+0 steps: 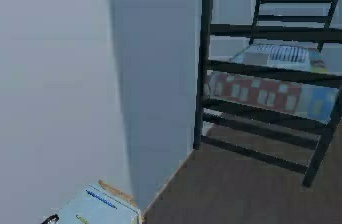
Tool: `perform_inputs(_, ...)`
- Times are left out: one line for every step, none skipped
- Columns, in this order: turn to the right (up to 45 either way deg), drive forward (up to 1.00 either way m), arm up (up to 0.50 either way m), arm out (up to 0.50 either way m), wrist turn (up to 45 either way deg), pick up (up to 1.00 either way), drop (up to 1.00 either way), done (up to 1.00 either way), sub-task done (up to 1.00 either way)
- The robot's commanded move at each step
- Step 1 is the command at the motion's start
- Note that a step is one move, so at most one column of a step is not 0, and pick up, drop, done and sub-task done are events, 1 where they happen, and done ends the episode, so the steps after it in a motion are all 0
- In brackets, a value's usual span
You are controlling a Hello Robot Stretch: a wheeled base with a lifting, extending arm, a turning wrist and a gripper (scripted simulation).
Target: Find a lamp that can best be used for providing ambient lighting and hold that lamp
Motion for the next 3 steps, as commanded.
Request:
perform_inputs(45.0, 0.00, 0.00, 0.00, 0.0, 0.00, 0.00, 0.00, 0.00)
perform_inputs(45.0, 0.00, 0.00, 0.00, 0.0, 0.00, 0.00, 0.00, 0.00)
perform_inputs(36.0, 0.00, 0.00, 0.00, 0.0, 0.00, 0.00, 0.00, 0.00)
